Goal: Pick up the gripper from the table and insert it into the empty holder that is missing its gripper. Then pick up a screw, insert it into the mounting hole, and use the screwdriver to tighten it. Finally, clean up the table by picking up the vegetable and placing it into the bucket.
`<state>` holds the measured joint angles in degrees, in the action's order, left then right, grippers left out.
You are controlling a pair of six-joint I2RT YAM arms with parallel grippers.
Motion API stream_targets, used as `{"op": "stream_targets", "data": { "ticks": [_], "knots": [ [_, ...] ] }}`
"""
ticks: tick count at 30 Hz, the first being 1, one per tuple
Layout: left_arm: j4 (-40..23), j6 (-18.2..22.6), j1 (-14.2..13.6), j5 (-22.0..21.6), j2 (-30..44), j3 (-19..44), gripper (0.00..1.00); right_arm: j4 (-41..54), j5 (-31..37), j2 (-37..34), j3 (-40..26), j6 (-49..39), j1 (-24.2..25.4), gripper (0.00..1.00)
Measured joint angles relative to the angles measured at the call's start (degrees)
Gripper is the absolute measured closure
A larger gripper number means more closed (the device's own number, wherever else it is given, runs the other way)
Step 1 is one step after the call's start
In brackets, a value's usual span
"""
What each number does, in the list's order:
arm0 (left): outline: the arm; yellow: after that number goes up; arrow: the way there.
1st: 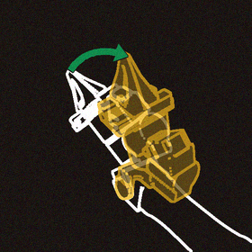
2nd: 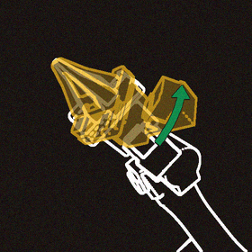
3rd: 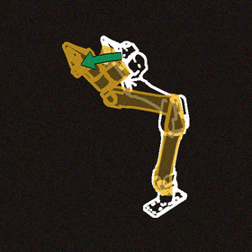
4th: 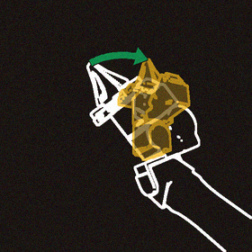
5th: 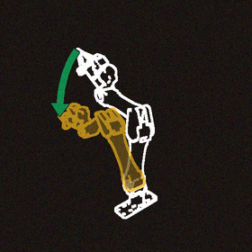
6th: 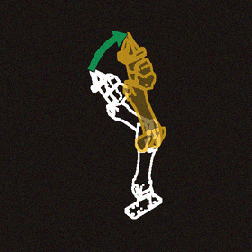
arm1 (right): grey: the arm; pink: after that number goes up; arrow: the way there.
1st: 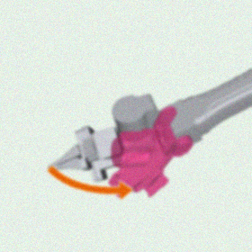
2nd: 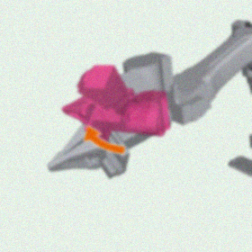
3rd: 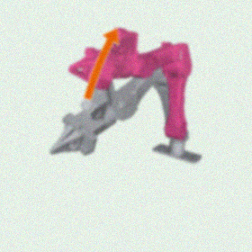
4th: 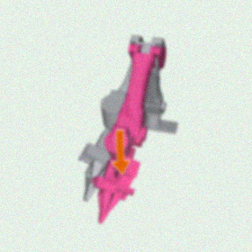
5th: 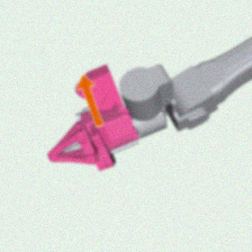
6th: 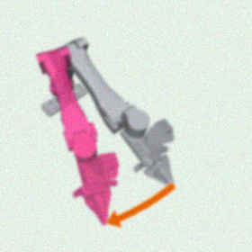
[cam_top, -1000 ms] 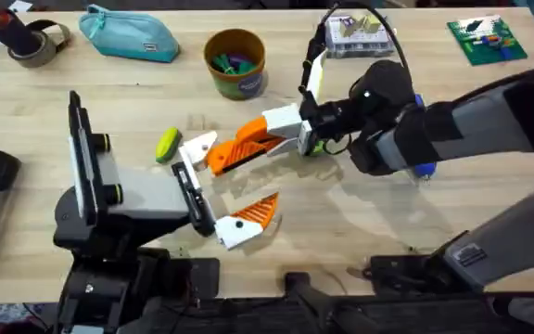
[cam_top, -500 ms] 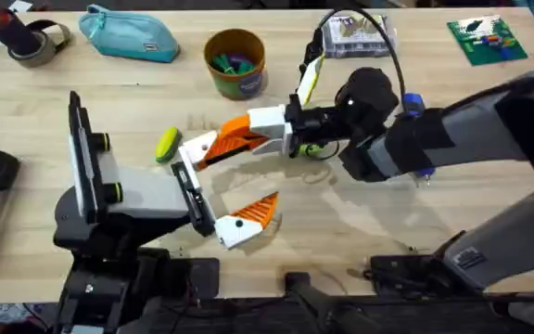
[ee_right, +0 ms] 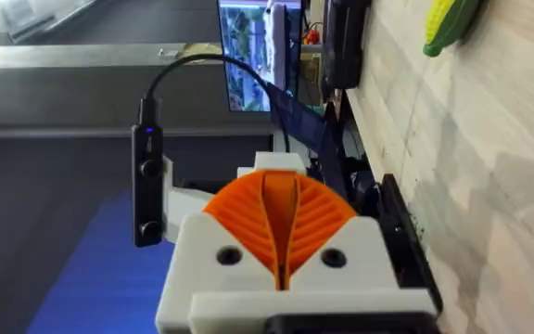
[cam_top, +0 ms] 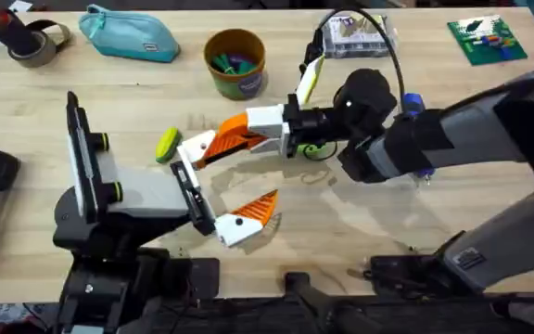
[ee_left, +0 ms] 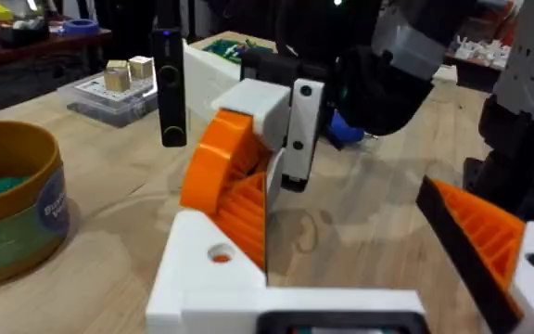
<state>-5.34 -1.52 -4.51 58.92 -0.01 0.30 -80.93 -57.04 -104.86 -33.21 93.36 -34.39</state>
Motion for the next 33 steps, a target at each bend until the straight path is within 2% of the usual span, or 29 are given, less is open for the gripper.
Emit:
{"op": "stream_targets", "data": {
  "ticks": [6, 8, 10, 14, 15, 20, 28, 33],
  "knots": [
    [0.0, -0.02, 0.0, 0.02, 0.02, 0.0, 0.013, 0.0, 0.07, 0.0, 0.0, -0.04, 0.0, 0.991],
    [0.0, 0.0, 0.0, -0.01, 0.0, 0.0, 0.013, 0.06, 0.1, 0.0, 0.0, -0.05, 0.0, 0.938],
    [-0.02, 0.0, 0.0, 0.3, 0.0, 0.0, 0.013, 0.21, 0.53, 0.0, 0.0, -0.12, -0.09, 0.703],
    [-0.04, 0.0, -0.07, 0.46, 0.02, 0.0, 0.013, 0.17, 0.92, 0.0, 0.0, -0.22, -0.03, 0.096],
    [-0.04, 0.0, -0.07, 0.46, 0.02, 0.0, 0.013, 0.11, 0.96, 0.0, 0.0, -0.37, 0.12, 0.032],
    [-0.05, 0.0, -0.07, 0.48, 0.0, 0.0, 0.013, -2.03, -0.14, 0.0, 0.0, -0.37, 2.27, 0.007],
    [-0.04, 0.0, -0.07, 0.5, 0.0, 0.0, 0.013, -4.26, -11.18, 0.0, 0.0, -0.11, 9.03, 0.007],
    [-0.04, 0.0, -0.07, 0.46, 0.0, 0.0, 0.013, -4.26, -15.85, 0.0, 0.0, -0.13, 9.94, 0.007]
  ]
}}
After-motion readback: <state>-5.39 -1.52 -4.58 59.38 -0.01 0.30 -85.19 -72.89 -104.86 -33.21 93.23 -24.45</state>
